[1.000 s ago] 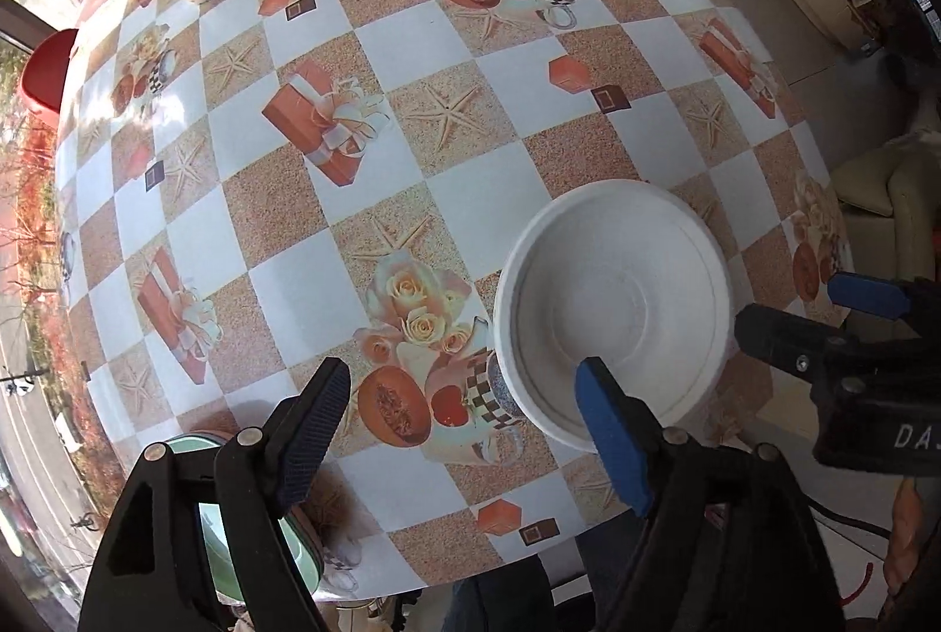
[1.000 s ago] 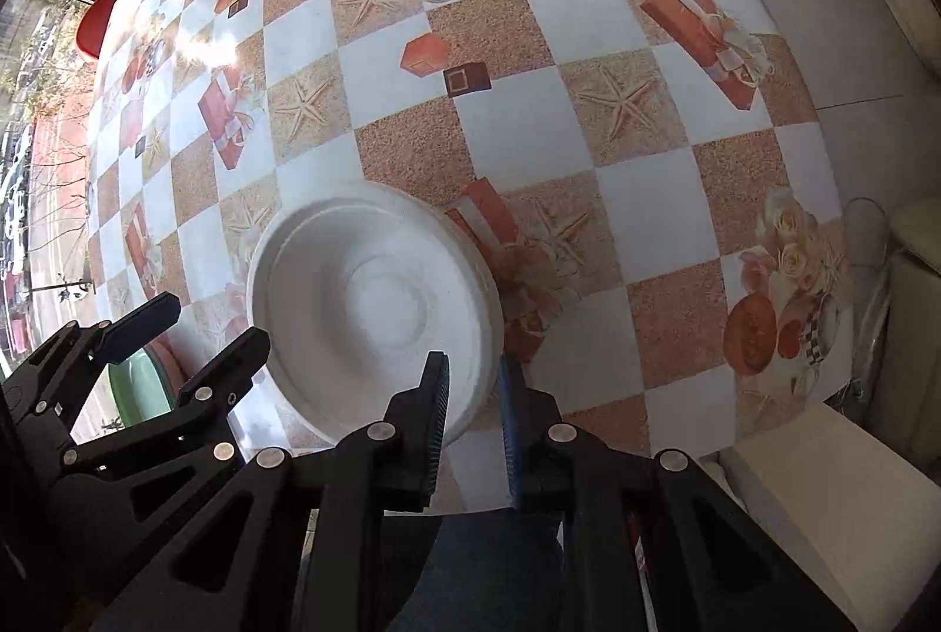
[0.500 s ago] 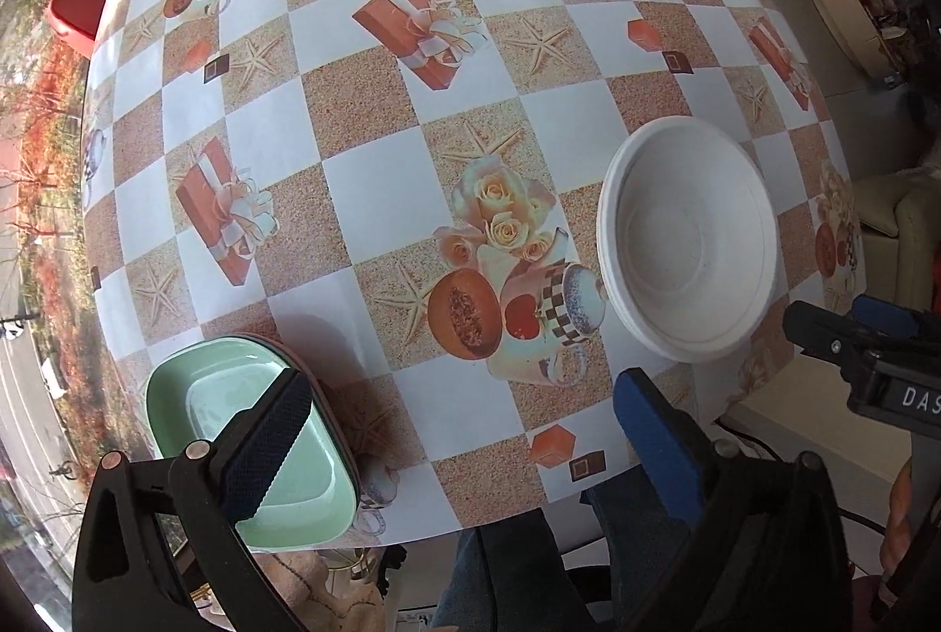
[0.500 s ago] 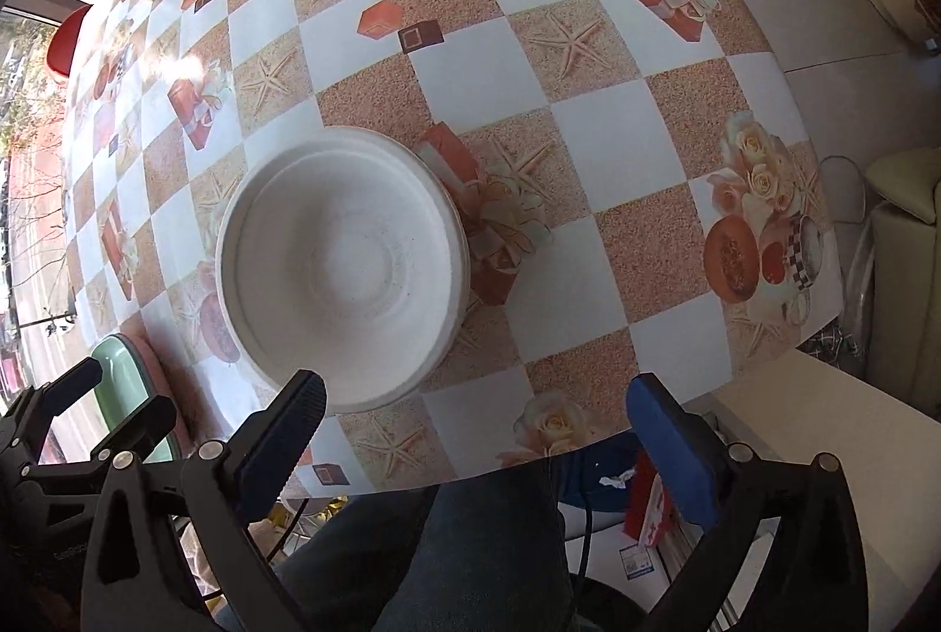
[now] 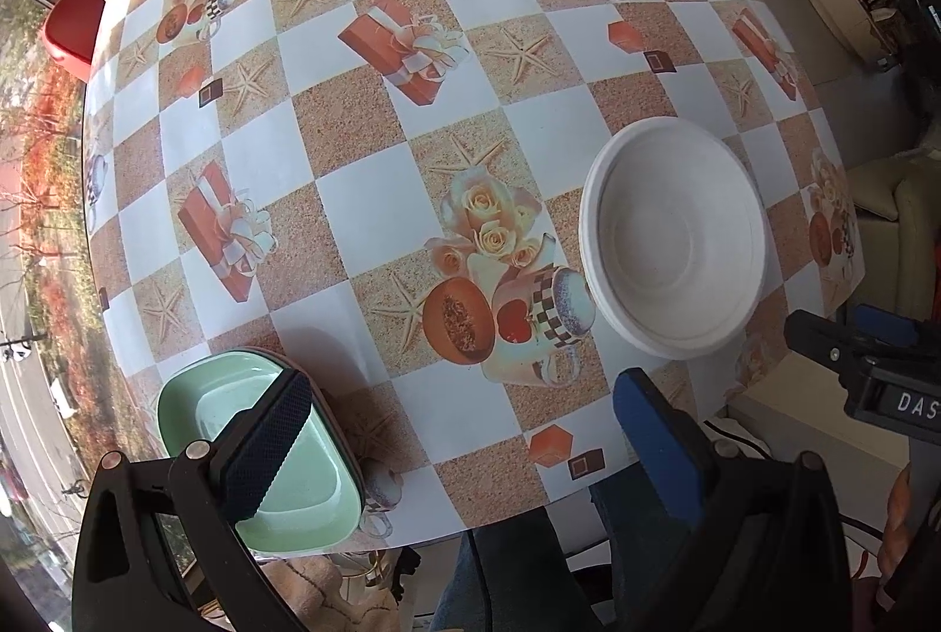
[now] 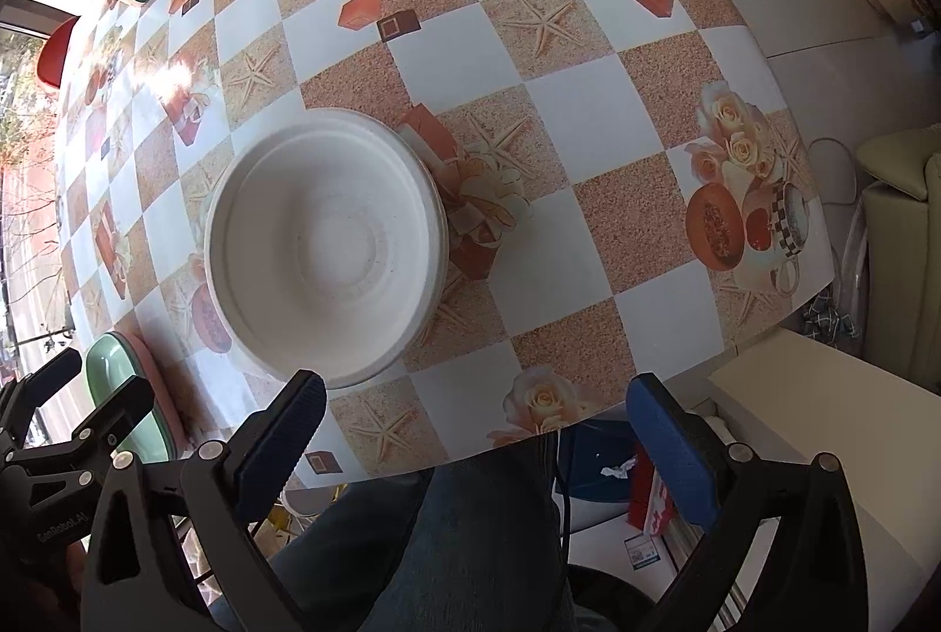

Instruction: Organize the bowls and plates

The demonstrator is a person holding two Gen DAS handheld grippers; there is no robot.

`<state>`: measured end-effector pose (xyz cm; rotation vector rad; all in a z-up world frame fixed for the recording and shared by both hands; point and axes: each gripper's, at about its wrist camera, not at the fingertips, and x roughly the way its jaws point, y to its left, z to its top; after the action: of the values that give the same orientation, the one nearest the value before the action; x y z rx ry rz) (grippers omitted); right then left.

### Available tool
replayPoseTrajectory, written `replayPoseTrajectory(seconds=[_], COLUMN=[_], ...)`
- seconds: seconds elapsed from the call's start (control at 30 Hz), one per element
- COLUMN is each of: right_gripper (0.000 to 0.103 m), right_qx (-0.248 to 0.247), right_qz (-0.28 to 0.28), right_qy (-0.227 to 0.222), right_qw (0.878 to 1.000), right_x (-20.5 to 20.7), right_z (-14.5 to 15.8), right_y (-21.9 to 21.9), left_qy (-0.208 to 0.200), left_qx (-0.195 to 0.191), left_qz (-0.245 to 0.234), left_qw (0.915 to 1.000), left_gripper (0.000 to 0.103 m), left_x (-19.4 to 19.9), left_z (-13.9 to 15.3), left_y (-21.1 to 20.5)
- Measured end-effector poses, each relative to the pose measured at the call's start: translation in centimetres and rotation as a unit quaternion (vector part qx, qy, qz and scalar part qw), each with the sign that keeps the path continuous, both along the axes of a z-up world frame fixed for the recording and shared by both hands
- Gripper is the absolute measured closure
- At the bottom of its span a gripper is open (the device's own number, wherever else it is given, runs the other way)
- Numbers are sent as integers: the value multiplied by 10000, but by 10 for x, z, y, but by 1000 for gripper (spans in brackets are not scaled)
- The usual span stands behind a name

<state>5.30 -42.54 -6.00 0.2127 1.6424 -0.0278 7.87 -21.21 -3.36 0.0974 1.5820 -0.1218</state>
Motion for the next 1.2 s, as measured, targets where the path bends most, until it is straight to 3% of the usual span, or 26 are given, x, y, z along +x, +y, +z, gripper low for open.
replayPoseTrajectory(seconds=[1.2], right_gripper=[0], right_qx=[-167], right_qz=[-54], right_qy=[199], right_qw=[9996], right_x=[-4], right_z=[-11], right_y=[-17], left_qy=[114], left_qx=[-143], left_qz=[10], left_qw=[9998], left_gripper=[0], left_x=[14], left_z=[-12], left_y=[-20])
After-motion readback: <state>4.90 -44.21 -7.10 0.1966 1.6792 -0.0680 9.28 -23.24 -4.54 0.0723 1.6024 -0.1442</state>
